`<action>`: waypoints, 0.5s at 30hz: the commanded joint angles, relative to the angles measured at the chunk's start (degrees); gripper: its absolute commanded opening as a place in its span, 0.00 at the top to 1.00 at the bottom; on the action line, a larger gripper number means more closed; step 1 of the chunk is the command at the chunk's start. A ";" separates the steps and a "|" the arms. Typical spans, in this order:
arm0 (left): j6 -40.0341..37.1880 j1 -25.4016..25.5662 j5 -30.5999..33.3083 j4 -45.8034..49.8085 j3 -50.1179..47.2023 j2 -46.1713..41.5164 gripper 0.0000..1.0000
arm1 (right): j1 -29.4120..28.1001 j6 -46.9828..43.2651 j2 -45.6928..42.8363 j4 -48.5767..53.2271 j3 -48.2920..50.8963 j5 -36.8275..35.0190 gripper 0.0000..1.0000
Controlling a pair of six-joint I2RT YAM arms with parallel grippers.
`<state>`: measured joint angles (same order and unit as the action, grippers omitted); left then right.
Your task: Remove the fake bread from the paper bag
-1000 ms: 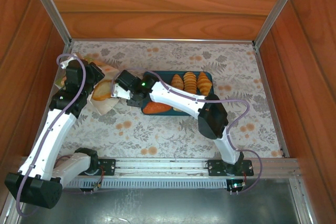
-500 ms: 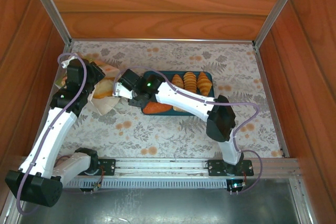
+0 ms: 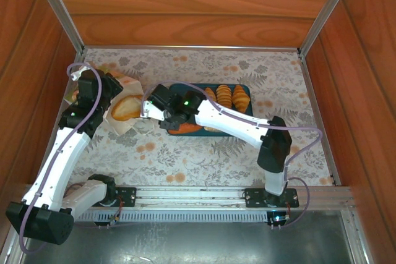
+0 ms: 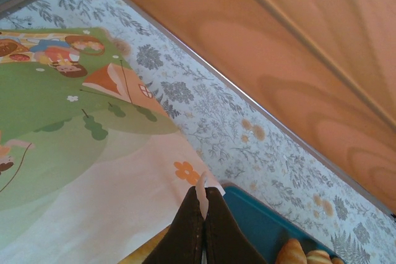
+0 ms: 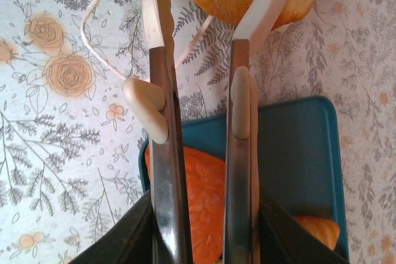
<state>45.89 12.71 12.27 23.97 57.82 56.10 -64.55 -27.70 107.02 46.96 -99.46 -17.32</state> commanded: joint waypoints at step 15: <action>-1.59 -0.51 2.70 -0.15 0.79 -2.19 1.00 | -0.53 4.28 -19.36 1.97 12.94 -6.66 0.64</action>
<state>45.41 12.71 13.65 23.99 57.82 55.29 -64.55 -25.10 90.94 49.32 -86.83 -21.06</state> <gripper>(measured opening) 0.046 0.368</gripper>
